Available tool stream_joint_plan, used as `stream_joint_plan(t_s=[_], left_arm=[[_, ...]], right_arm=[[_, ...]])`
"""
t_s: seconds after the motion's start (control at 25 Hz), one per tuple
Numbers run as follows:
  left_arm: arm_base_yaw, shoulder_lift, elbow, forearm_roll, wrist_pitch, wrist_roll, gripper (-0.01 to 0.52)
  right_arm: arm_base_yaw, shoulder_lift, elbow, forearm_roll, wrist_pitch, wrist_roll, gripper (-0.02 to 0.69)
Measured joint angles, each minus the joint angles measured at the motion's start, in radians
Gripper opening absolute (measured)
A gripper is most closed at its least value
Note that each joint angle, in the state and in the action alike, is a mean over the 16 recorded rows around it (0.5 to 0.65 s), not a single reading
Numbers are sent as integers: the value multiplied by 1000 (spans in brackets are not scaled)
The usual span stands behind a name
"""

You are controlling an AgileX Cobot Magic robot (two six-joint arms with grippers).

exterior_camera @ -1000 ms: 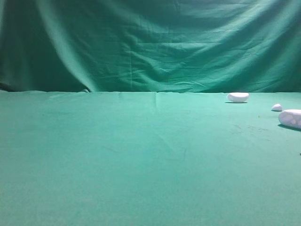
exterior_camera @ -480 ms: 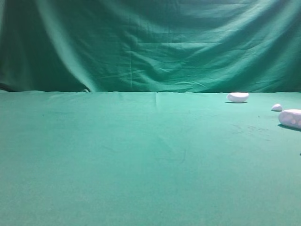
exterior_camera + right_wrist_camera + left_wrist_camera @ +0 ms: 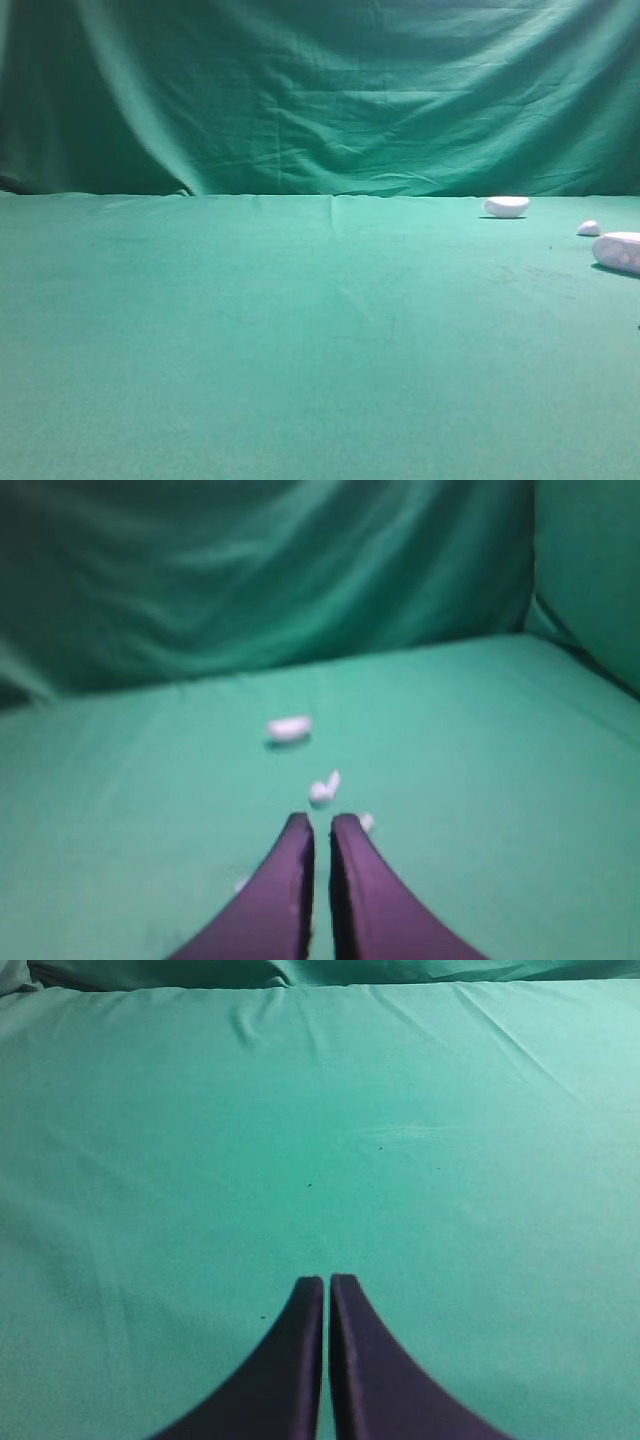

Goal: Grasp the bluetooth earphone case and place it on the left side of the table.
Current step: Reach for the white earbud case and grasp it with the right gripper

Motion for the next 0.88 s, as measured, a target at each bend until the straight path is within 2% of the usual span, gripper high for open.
stream_joint_plan(t_s=[0.12,0.28,0.56,0.72,0.88], left_arm=[[0,0,0,0,0,0,0],[0,0,0,0,0,0,0],[0,0,0,0,0,0,0],[0,0,0,0,0,0,0],[0,0,0,0,0,0,0]], right_arm=[[0,7,-36,42,-53,15,0],[0,58,-123,79,4,23,0],[0,261,-312,94,340,-38,0],[0,435,-415,102,546,-135,0],[0,620,-492,112,665,-249,0]])
